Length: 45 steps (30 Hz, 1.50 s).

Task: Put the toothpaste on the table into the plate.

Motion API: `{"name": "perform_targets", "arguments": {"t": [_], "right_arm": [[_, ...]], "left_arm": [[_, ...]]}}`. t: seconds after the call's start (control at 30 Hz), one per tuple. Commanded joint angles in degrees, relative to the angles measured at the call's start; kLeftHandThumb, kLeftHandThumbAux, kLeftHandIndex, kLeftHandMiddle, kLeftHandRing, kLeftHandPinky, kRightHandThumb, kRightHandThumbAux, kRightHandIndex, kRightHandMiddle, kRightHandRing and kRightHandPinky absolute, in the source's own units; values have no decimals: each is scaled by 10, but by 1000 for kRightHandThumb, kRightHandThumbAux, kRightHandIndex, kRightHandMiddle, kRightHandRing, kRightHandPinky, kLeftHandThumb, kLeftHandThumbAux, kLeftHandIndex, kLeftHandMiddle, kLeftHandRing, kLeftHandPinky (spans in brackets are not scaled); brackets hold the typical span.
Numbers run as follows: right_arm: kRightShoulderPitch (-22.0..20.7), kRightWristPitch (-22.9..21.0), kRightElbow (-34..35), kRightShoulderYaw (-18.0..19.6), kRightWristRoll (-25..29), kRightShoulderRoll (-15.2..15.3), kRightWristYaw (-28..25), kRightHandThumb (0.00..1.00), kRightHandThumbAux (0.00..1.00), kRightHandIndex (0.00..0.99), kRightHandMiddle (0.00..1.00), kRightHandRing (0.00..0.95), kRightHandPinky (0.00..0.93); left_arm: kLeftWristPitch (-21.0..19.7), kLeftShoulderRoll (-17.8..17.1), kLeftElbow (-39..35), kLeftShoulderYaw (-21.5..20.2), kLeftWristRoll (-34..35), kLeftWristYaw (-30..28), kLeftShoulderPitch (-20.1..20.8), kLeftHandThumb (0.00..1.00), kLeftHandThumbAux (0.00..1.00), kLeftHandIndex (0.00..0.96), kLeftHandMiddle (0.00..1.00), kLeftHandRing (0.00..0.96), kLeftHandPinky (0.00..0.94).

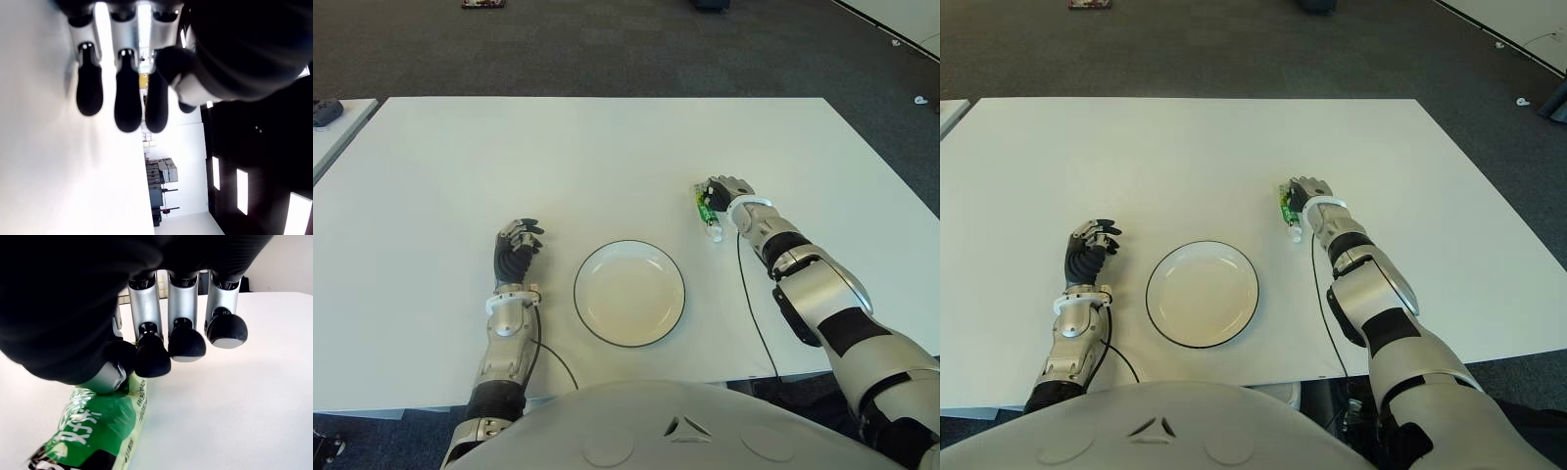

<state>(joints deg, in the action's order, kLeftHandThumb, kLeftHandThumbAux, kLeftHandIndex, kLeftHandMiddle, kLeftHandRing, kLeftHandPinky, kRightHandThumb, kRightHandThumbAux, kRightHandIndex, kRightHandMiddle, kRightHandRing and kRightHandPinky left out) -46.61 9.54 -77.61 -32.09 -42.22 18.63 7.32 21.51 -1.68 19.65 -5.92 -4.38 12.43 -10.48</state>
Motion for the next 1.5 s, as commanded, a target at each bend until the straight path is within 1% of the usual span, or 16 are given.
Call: {"name": "perform_targets", "arguments": {"t": [0.03,0.37,0.67,0.8,0.83,0.87,0.9,0.93,1.0,1.03,1.1,1.27,1.37,1.4,1.47,1.5], "right_arm": [[37,8,-14,-6,-2,-14,-12,729,711,440,864,850,848],[38,18,-13,-3,0,-13,-5,730,711,440,853,843,831],[39,34,-13,-17,-13,-7,18,722,708,437,821,825,819],[35,40,-13,-13,-8,-6,11,718,707,433,791,802,779],[33,42,-12,-13,-7,-5,10,715,707,429,646,638,625],[31,49,-12,-15,-10,-3,12,714,707,428,593,579,570],[30,54,-11,-17,-12,-2,13,709,708,422,498,474,454],[28,64,-9,-25,-20,2,22,706,709,419,437,407,379],[25,76,-7,-41,-36,7,40,702,709,415,373,341,325],[24,81,-7,-48,-42,9,48,661,627,360,343,310,300],[23,85,-7,-67,-60,13,71,622,551,309,312,280,278],[14,92,-4,-101,-91,23,119,585,473,244,261,230,238],[10,87,-4,-109,-98,24,134,578,459,215,232,200,195],[7,82,-2,-108,-96,24,135,577,457,209,226,193,185],[-4,73,5,-95,-82,20,123,536,442,153,165,137,108],[-6,72,7,-91,-78,19,120,526,440,143,153,126,93]], "left_arm": [[-13,-3,14,-1,-1,-6,-12,833,680,403,495,621,604],[-13,-3,14,-1,0,-6,-9,835,679,409,491,622,605],[-17,-3,14,-2,0,-4,-8,835,679,412,491,623,607],[-16,-2,15,-3,0,-4,-7,835,679,412,490,620,603],[-16,-2,15,-2,0,-4,-7,835,679,411,490,620,603],[-17,-2,15,-2,0,-4,-6,835,679,411,490,619,604],[-17,-1,15,-2,0,-4,-6,835,679,411,490,619,603],[-17,-1,14,-2,-2,-2,-6,835,679,411,490,619,603],[-17,-1,13,-1,-5,0,-7,835,679,411,491,619,603],[-17,-1,13,-1,-6,1,-7,835,679,411,490,620,606],[-17,-1,13,0,-7,1,-7,835,679,410,491,622,610],[-17,-1,13,0,-7,0,-6,835,679,408,493,625,610],[-16,-1,13,1,-7,-1,-6,834,679,409,492,625,610],[-16,-1,14,1,-7,-1,-6,835,679,409,492,625,610],[-17,-1,13,1,-8,0,-5,835,679,410,491,626,614],[-17,-1,13,2,-9,0,-5,835,679,410,491,626,614]]}}
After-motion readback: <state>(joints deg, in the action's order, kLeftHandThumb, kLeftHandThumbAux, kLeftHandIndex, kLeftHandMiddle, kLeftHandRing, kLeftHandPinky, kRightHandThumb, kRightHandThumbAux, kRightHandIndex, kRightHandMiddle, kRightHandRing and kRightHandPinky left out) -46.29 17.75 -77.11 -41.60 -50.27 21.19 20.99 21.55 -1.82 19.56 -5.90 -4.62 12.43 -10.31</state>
